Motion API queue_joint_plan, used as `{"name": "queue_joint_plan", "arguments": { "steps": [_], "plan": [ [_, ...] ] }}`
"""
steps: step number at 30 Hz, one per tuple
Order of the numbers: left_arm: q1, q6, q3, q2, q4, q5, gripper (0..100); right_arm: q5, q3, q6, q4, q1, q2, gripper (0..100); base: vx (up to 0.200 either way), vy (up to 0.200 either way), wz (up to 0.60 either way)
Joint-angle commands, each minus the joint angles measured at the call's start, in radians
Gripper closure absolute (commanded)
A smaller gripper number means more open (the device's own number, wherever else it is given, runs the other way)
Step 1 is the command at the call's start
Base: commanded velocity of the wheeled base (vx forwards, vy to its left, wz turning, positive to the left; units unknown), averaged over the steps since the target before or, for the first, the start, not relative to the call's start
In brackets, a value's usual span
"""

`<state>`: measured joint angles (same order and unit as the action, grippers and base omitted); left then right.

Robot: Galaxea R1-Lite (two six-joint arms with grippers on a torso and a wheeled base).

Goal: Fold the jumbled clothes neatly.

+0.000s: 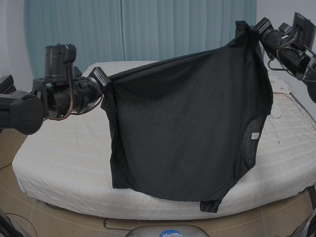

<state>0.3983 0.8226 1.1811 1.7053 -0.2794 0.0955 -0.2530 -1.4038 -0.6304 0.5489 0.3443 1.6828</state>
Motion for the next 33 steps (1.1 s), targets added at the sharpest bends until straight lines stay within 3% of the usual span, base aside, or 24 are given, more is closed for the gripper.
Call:
{"name": "queue_joint_plan", "arguments": {
  "steps": [1,10,16,21,33],
  "plan": [
    [-0.016,0.003,0.089,0.24,-0.041,-0.003,100,0.001,-0.03,0.001,0.075,-0.01,0.195,100,0.2,0.0,0.0],
    [-0.019,0.0,0.269,0.542,-0.069,0.024,100,-0.017,-0.023,-0.002,0.166,-0.024,0.456,100,0.2,0.0,0.0],
    [-0.012,0.001,0.296,0.678,-0.11,0.029,100,-0.048,-0.04,0.0,0.236,-0.024,0.634,100,0.0,0.0,0.0],
    [-0.012,0.02,0.338,0.781,-0.181,0.087,100,-0.052,-0.044,0.0,0.287,-0.024,0.742,100,0.0,0.0,0.0],
    [-0.012,0.043,0.37,0.856,-0.175,0.093,100,-0.069,-0.073,0.001,0.296,-0.044,0.876,100,0.0,0.0,0.0]
  ]
}}
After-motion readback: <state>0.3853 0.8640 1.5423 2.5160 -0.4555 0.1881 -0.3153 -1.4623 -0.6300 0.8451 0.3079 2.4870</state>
